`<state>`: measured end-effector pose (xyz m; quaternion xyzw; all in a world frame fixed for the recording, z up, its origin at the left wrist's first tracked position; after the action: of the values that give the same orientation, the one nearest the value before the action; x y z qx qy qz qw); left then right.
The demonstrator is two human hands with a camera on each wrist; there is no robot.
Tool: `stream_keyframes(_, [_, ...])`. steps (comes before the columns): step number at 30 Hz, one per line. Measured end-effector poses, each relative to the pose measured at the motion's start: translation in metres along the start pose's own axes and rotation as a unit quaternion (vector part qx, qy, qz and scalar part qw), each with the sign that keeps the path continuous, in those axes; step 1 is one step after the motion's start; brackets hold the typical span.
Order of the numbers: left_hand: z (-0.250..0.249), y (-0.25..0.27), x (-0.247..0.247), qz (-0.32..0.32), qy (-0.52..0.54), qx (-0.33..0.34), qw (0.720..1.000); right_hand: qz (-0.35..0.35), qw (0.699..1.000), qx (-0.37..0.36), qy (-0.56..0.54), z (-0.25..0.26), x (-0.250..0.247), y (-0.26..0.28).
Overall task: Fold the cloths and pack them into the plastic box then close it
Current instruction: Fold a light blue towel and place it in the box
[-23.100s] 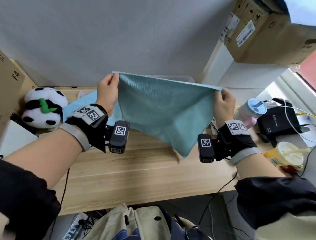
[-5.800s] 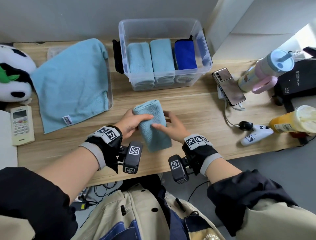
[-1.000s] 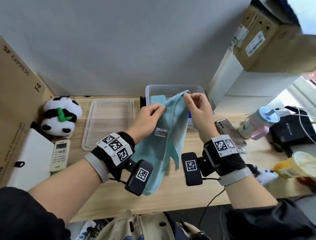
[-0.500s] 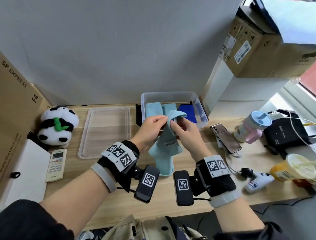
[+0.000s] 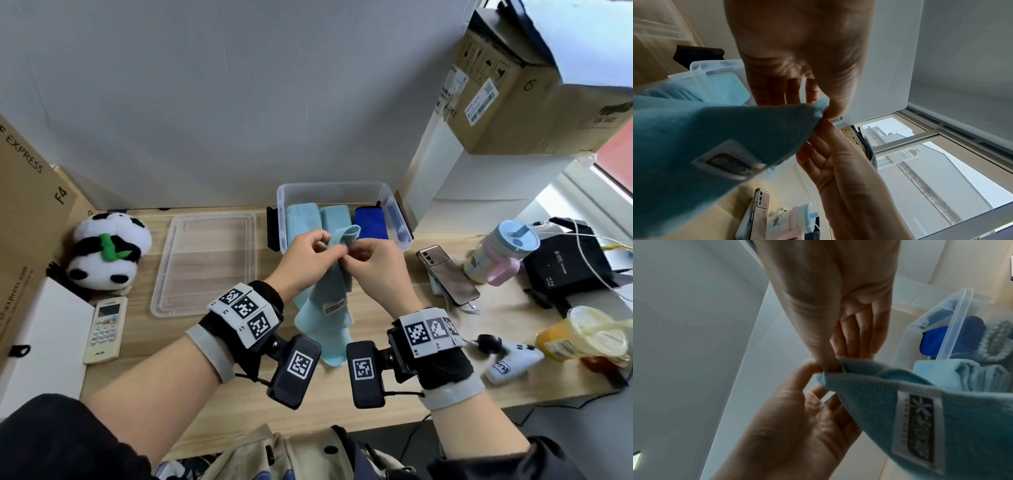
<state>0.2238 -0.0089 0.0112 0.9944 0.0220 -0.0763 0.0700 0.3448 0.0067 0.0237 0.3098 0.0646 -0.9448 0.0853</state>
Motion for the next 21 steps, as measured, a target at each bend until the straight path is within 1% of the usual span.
stream_keyframes(2, [0.002,-0.001,-0.005,0.000,0.022,-0.006,1.000,0.021,1.000,0.011,-0.014,-0.002,0.001,-0.001])
stream_keyframes(4, [0.004,-0.002,-0.007,0.021,0.040,-0.011,0.999,0.032,0.999,0.029,-0.027,-0.008,-0.002,-0.003])
stream_keyframes(6, [0.005,-0.001,-0.010,0.034,0.053,-0.007,0.998,0.021,0.999,0.034,-0.015,-0.014,-0.010,-0.005])
stream_keyframes(8, [0.010,-0.004,-0.020,0.014,0.057,-0.018,0.998,-0.002,0.999,0.041,-0.006,-0.021,-0.023,-0.008])
stream_keyframes(10, [0.015,-0.006,-0.033,-0.018,0.028,-0.021,0.999,-0.031,0.998,0.047,-0.007,-0.025,-0.038,-0.012])
stream_keyframes(11, [0.016,-0.006,-0.037,-0.022,0.006,-0.013,1.000,-0.045,0.998,0.047,-0.004,-0.026,-0.045,-0.014])
stream_keyframes(13, [0.014,-0.002,-0.036,0.003,-0.029,0.014,0.999,-0.062,0.997,0.045,-0.022,-0.025,-0.055,-0.016])
stream_keyframes(16, [0.012,0.003,-0.030,0.036,-0.097,0.044,0.994,-0.060,0.990,0.049,-0.118,-0.021,-0.061,-0.018])
stream_keyframes(18, [0.017,0.000,-0.032,0.027,-0.119,0.042,0.992,-0.071,0.986,0.045,-0.147,-0.019,-0.066,-0.018])
stream_keyframes(21, [0.018,-0.001,-0.046,-0.032,-0.101,0.053,0.993,-0.100,0.983,0.035,-0.151,-0.021,-0.075,-0.020])
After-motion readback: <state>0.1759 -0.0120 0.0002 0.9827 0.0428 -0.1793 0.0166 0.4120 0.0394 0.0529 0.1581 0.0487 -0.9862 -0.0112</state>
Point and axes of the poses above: each hand's wrist, its own y-axis away from the middle knuckle, its own x-axis out of the palm, z = x × y, the point moved 9 cm from there along -y, towards the middle knuckle, and after that the axes turned 4 degrees about y, right-handed, at the moved point
